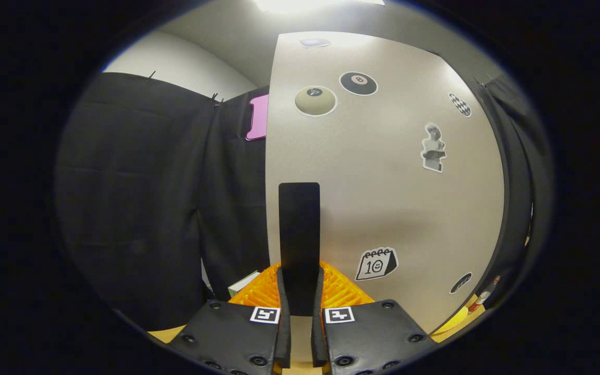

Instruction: Open the shoe cabinet door, grab the shoes and put them into the shoe cabinet, then close the shoe cabinet door.

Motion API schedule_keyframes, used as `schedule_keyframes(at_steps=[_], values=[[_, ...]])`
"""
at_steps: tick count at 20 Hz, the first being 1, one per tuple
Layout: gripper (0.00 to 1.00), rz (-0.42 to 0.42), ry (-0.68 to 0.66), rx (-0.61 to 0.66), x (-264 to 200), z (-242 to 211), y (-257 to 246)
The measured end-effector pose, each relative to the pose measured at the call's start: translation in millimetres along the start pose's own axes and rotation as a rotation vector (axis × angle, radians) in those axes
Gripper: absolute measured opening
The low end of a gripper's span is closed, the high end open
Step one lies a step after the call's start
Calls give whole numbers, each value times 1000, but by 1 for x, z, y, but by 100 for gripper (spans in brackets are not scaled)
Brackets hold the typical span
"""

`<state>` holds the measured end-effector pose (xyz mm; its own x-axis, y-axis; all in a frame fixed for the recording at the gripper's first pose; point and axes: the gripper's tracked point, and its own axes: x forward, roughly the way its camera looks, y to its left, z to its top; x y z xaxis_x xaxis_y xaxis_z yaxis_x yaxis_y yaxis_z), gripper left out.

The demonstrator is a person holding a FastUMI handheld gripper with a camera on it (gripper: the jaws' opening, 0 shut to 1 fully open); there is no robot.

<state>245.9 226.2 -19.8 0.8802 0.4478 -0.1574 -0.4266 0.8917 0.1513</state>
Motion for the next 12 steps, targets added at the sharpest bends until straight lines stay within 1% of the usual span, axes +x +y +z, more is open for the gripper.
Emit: schedule_keyframes(at_steps=[5, 12], values=[[17, 49, 4, 0, -18, 0, -2], [17, 105, 14, 14, -28, 0, -8]])
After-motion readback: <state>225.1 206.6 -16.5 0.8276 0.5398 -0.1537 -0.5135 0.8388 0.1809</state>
